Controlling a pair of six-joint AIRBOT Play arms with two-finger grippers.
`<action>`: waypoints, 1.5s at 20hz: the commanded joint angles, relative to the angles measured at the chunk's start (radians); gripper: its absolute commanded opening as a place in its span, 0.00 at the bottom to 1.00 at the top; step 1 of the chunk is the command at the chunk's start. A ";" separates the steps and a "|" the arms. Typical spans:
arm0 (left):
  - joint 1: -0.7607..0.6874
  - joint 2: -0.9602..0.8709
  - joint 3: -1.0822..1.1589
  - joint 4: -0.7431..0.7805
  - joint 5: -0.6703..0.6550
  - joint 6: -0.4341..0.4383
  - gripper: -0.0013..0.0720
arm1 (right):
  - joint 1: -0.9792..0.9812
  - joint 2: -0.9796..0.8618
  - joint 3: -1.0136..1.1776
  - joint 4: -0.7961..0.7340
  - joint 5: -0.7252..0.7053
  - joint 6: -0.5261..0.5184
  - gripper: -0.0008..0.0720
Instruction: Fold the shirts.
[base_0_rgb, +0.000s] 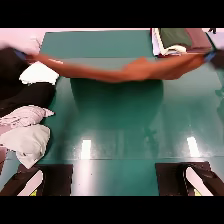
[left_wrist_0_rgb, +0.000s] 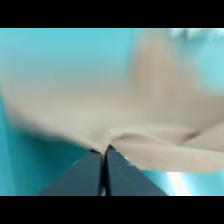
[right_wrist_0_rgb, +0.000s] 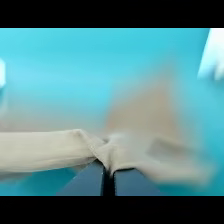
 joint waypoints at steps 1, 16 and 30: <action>0.001 0.050 0.383 0.031 0.103 -0.012 0.05 | -0.101 0.076 0.330 -0.040 -0.019 0.009 0.03; -0.006 -0.262 0.163 0.002 -0.201 -0.066 0.05 | -0.255 -0.195 0.302 0.011 0.315 0.090 0.03; -0.137 -0.760 -0.048 0.142 0.119 -0.067 0.05 | 0.134 -0.810 0.237 -0.378 0.181 0.229 0.03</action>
